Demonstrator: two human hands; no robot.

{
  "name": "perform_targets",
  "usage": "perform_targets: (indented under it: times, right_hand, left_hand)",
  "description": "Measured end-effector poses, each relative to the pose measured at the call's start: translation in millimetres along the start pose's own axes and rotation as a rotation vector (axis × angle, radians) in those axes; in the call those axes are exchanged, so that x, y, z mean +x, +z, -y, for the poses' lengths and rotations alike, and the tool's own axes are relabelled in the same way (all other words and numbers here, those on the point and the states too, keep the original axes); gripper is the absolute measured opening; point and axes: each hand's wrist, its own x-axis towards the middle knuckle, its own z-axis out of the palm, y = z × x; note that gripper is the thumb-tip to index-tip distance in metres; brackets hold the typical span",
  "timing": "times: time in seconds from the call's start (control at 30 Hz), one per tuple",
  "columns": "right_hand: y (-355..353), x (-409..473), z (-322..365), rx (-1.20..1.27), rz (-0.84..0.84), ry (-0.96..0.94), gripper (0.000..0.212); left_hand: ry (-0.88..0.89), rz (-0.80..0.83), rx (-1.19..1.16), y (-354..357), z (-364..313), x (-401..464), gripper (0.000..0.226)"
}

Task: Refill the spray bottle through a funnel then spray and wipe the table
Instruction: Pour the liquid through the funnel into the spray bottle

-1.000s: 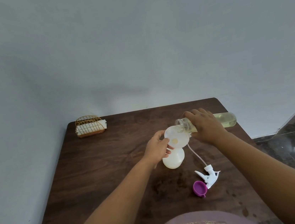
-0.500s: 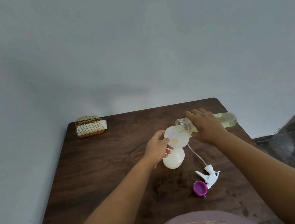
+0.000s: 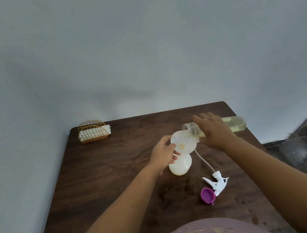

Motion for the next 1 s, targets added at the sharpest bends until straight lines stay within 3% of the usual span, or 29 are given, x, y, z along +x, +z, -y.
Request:
perform_targets:
  times: [1.0]
  right_hand:
    - [-1.0, 4.0, 0.4, -0.013, 0.016, 0.002, 0.055]
  left_hand:
    - [-0.003, 0.002, -0.022, 0.3, -0.3, 1.8, 0.029]
